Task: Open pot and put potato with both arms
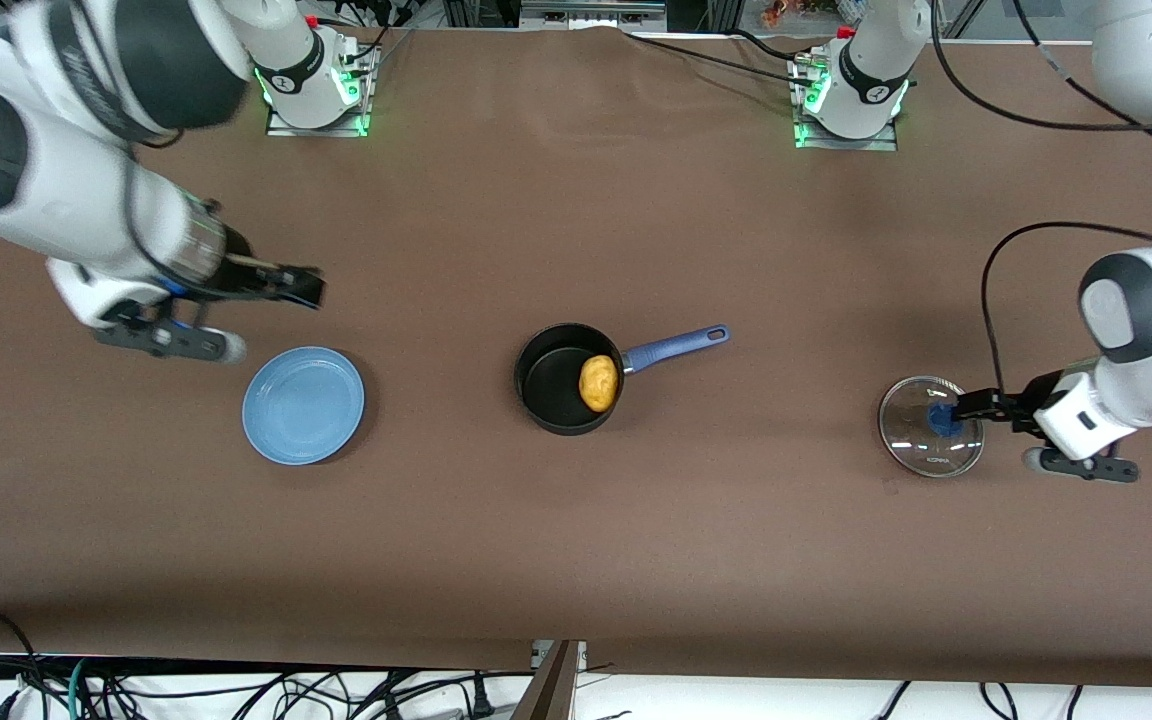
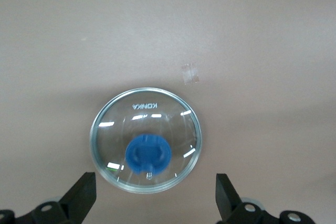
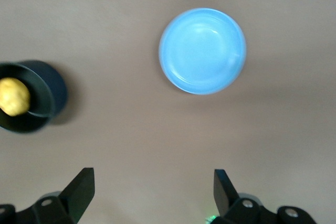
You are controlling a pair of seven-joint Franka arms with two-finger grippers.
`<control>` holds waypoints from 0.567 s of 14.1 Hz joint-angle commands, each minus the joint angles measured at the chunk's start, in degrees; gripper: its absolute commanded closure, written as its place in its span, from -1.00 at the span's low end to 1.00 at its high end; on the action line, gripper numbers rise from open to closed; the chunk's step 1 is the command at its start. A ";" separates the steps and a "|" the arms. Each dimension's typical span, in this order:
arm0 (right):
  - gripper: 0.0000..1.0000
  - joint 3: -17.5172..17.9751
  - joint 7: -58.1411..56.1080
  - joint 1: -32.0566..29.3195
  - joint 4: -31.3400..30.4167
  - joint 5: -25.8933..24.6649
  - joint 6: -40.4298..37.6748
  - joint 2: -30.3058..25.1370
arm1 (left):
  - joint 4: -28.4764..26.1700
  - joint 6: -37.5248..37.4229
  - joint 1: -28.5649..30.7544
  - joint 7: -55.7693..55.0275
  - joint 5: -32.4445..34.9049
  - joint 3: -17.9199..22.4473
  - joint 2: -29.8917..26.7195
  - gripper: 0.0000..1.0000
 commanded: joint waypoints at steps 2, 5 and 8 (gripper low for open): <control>-0.99 -5.37 -11.20 0.29 -8.94 0.42 -1.65 -8.81 | 2.84 -11.11 -2.18 -9.06 4.06 -1.14 -9.15 -1.00; -0.99 -5.82 -11.92 0.12 -13.42 -0.20 -1.39 -12.77 | 6.00 -16.91 -2.18 -9.06 5.11 -1.05 -13.03 -1.00; -0.99 1.26 -14.11 -7.58 -18.01 -1.43 0.72 -17.26 | 9.26 -25.26 -1.66 -8.98 6.53 -1.22 -14.61 -1.00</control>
